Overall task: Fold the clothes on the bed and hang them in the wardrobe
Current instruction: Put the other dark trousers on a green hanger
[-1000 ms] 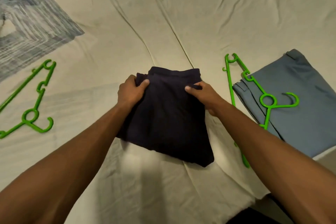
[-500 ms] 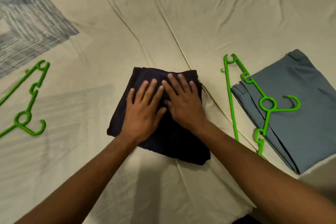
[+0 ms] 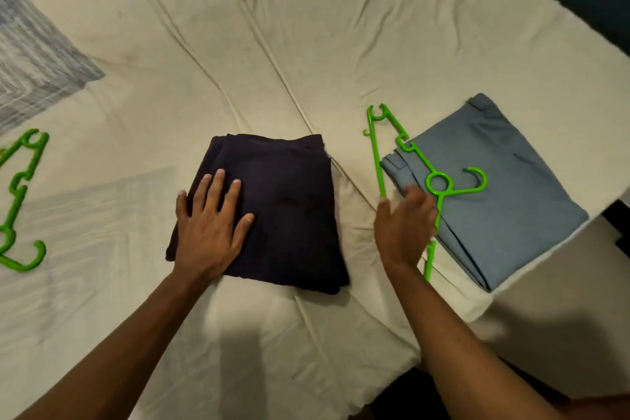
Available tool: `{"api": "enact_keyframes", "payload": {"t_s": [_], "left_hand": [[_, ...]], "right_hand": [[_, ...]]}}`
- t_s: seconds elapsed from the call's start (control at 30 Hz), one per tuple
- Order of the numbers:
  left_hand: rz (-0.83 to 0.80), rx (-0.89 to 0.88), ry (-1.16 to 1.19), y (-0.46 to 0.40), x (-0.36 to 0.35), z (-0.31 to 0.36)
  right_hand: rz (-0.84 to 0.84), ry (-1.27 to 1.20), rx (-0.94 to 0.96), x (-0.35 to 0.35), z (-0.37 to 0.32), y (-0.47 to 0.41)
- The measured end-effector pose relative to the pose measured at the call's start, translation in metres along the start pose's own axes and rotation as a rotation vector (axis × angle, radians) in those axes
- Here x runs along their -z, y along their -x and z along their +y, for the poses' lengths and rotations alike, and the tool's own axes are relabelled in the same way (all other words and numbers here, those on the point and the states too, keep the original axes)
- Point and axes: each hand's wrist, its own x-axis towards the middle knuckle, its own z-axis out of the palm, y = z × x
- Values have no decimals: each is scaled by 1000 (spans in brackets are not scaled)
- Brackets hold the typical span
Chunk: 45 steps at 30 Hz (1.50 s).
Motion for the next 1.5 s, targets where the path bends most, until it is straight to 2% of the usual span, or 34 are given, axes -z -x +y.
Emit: {"api": "enact_keyframes", "payload": {"t_s": [0.07,0.13,0.2,0.3,0.37,0.5,0.57,0.7,0.83,0.9,1.0,1.1,1.27,1.5], "left_hand": [[5,-58,3,-1,4,11],[-10,-87,16,-6,7,20],[-30,-108,15,-14,11,30],[-48,-132,13,-33,17,35],[-49,-138,13,-45,20,34],[-59,-160,8,-70,30,30],[-68,-215,1,-84,37,31],[-141,-331,-22,-117,46,40],[-363,-298,-110,-151,48,53],[-423,-293,-157,-160,46,56],[-446,-292,-137,-166,42,54],[-443,-303,3,-167,44,50],[-419,-445,253,-155,55,37],[-385,-530,314,-146,70,30]], "right_hand": [[-44,53,-258,13,30,-3],[-162,92,-388,16,51,-6],[-241,101,-387,17,65,-14],[-273,2,-369,20,67,-33],[-212,-112,-299,27,64,-34],[-24,-284,41,40,43,-25],[4,-356,155,43,27,-28],[-112,-514,180,44,-10,-49],[-190,-515,231,31,-31,-68],[-220,-504,255,24,-36,-73],[-226,-526,273,19,-42,-75],[-254,-536,268,12,-46,-80],[-393,-548,300,5,-55,-82],[-472,-592,430,0,-71,-77]]}}
